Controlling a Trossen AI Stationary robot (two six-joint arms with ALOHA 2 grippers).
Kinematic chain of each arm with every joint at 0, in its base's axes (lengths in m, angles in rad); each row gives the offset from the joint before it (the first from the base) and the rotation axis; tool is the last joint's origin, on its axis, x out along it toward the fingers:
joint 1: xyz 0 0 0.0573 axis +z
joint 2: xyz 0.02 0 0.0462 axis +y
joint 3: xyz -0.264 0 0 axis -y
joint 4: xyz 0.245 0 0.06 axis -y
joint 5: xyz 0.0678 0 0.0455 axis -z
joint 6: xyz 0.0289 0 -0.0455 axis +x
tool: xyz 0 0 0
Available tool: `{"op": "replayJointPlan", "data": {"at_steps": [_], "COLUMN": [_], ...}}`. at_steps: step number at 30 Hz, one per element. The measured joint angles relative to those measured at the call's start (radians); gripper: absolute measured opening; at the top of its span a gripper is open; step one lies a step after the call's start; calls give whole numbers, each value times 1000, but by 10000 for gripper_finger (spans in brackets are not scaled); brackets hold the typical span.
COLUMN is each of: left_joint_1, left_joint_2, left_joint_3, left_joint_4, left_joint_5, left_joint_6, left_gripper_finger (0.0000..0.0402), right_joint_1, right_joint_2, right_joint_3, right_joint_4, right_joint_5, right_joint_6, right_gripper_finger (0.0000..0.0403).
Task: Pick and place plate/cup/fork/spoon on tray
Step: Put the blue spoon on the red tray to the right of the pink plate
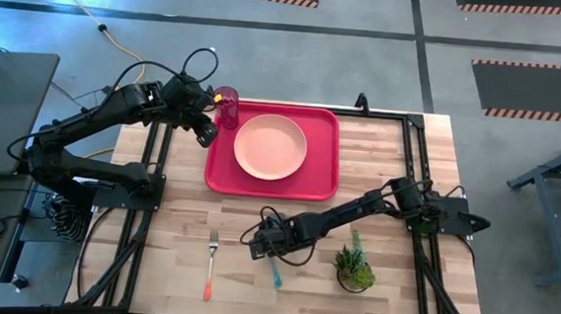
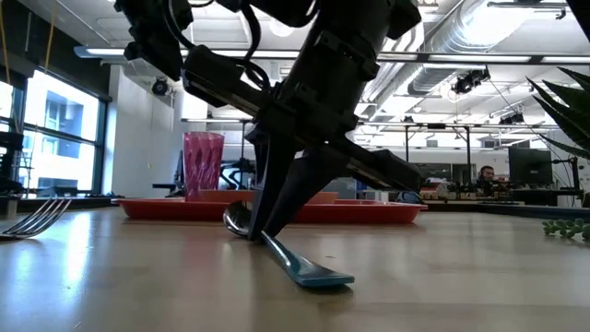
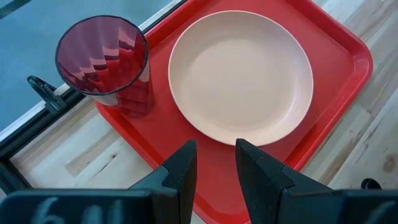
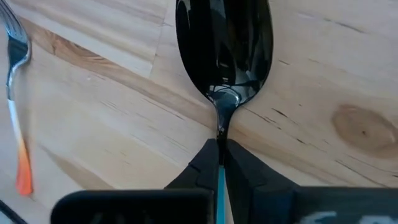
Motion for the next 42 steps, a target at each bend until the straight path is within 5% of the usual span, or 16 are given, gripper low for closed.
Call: {"op": "replayJointPlan", "data": {"at_steps": [19,34,42], "left_joint_1": [0,0,0], "left_joint_2": [0,0,0], "left_joint_3": [0,0,0], "left_joint_4": [-1,-2,-7], "left_joint_5": [0,0,0], "left_joint_6": [20,61,80], "left_gripper_finger": [102,102,102], "right_joint_1": [-22,-57,-119], "right_joint_2": [7,3,-92], "right_joint_3": [364,737,699], "right_joint_4": [-349,-853,-921], "right_joint_5": [186,442,491], "right_joint_6": [-232,-416,-498], "right_gripper_finger": [0,0,0]}}
